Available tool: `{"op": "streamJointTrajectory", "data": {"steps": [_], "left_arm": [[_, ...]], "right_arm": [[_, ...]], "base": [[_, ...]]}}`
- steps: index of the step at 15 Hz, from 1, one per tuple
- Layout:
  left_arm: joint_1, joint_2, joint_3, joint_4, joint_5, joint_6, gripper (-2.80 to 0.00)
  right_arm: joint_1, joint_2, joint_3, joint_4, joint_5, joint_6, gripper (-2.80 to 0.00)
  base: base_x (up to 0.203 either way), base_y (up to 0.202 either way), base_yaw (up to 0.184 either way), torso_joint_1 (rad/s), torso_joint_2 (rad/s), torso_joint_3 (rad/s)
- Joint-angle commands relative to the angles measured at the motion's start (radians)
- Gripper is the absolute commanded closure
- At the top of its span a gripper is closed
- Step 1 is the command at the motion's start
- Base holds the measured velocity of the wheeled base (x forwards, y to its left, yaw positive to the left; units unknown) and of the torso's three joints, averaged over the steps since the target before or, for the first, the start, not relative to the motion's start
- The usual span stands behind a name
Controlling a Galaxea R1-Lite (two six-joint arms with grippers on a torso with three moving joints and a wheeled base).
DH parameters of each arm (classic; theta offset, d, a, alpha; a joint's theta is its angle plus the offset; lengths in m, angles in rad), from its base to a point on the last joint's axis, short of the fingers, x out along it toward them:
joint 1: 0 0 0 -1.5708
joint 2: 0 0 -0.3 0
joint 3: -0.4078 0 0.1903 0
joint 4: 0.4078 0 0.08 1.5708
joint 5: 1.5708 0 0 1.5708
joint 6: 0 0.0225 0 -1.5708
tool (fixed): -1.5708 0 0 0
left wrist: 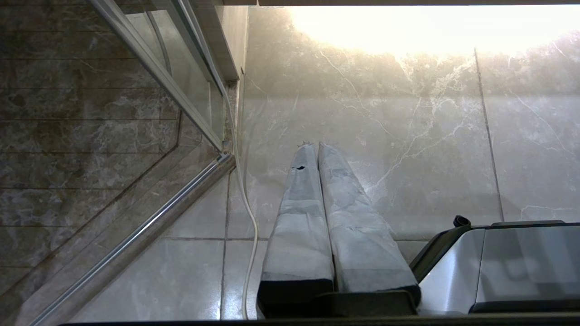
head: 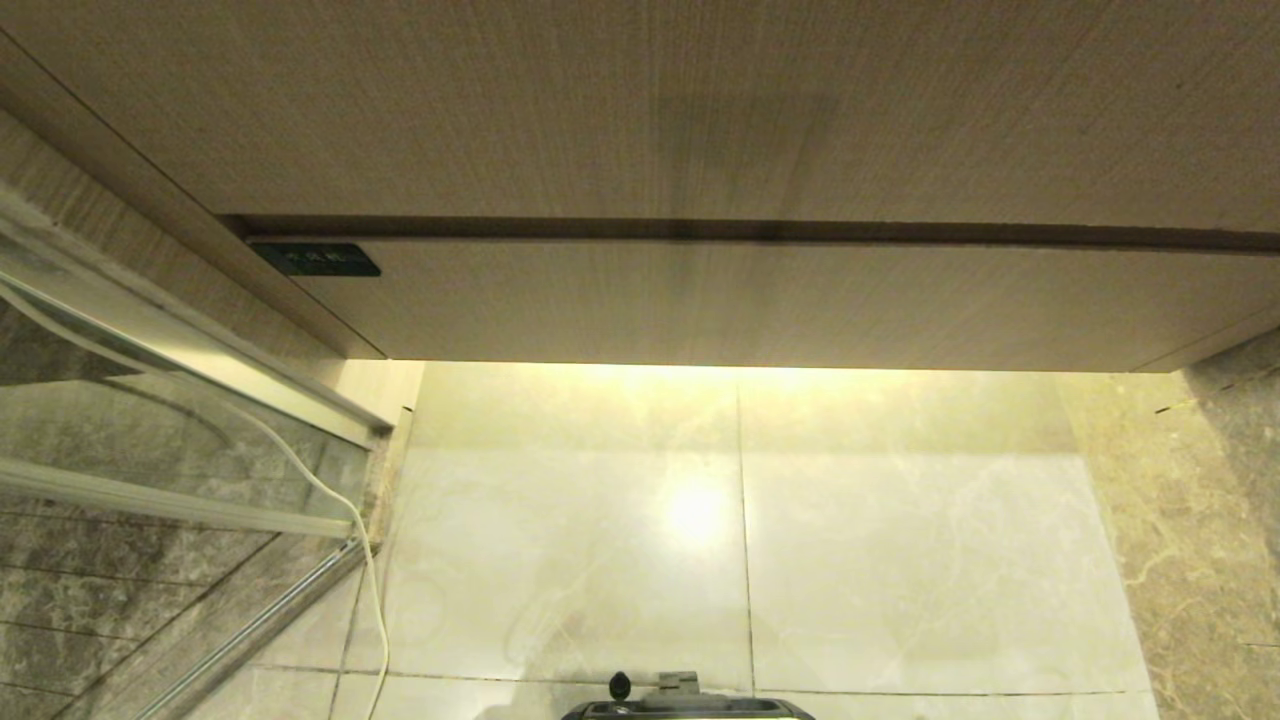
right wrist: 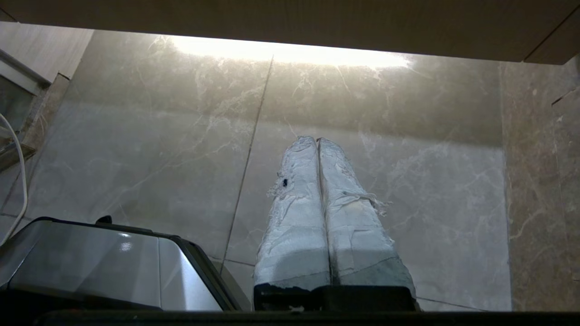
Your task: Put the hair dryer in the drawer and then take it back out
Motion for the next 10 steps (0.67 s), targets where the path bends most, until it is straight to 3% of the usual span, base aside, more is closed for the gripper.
{"op": "streamJointTrajectory", "data": {"steps": [1, 10], "left_arm": [[0.0, 0.0, 0.002, 0.0, 0.0, 0.001, 0.0], [0.0, 0.0, 0.002, 0.0, 0.0, 0.001, 0.0]], "right_arm": [[0.001, -0.037, 0.04, -0.002, -0.003, 0.012, 0.0], [-0.001, -0.037, 0.04, -0.002, -0.006, 0.023, 0.0]], "base": [[0.0, 0.0, 0.0, 0.0, 0.0, 0.0], [0.0, 0.0, 0.0, 0.0, 0.0, 0.0]]}}
